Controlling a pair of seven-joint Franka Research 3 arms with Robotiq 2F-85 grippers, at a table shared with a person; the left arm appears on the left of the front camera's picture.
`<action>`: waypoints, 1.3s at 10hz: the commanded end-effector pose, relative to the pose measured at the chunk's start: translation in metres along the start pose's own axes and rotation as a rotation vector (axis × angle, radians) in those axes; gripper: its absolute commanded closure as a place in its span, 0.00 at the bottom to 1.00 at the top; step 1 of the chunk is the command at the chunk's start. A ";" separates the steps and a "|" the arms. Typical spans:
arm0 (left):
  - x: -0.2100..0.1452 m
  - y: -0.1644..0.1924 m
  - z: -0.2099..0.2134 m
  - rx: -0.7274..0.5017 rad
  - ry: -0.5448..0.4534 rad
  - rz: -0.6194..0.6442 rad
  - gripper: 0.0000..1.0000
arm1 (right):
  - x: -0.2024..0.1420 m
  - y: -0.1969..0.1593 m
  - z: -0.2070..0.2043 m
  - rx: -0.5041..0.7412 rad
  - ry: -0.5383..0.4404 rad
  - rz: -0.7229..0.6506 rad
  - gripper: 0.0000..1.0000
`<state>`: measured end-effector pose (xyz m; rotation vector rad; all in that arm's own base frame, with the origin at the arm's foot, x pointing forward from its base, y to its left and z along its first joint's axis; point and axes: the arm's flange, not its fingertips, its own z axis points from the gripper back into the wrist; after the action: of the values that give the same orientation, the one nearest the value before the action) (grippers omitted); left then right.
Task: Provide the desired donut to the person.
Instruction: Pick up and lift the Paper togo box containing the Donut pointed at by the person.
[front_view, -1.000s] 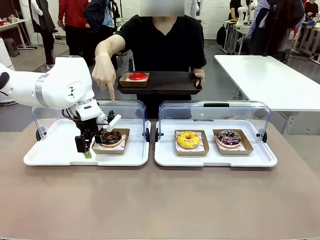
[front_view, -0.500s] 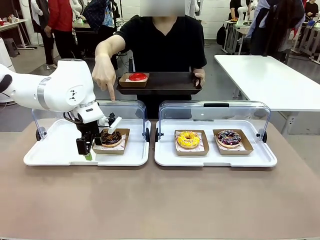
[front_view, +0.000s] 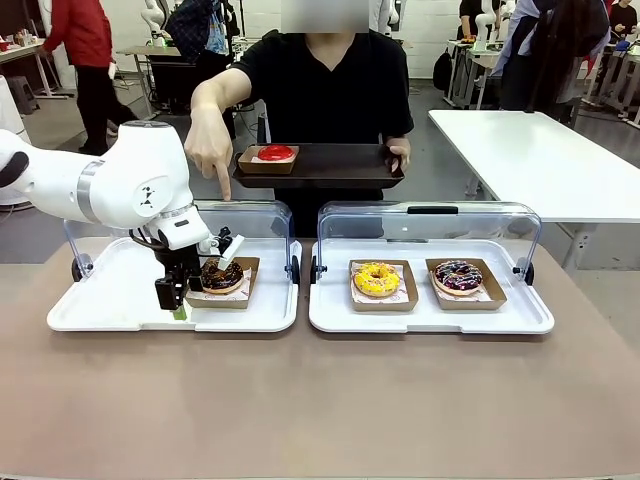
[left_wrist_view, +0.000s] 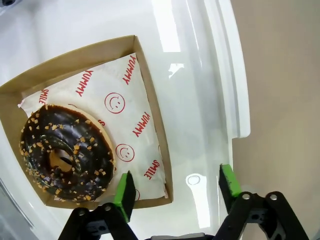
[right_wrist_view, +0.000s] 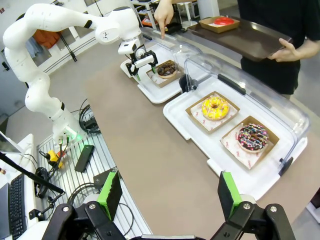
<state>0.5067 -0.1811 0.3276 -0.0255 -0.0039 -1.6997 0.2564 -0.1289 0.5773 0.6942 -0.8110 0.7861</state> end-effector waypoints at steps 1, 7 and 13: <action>0.001 0.003 -0.001 0.020 0.034 0.013 0.56 | -0.001 -0.001 0.000 0.009 -0.009 0.003 0.00; 0.001 0.002 -0.002 0.022 0.015 0.022 1.00 | -0.001 -0.001 0.000 0.009 -0.009 0.003 0.00; 0.002 0.000 0.005 0.019 0.025 -0.001 1.00 | -0.001 -0.001 0.000 0.009 -0.009 0.003 0.00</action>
<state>0.5094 -0.1818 0.3318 -0.0123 -0.0159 -1.7026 0.2564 -0.1289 0.5773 0.6942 -0.8110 0.7861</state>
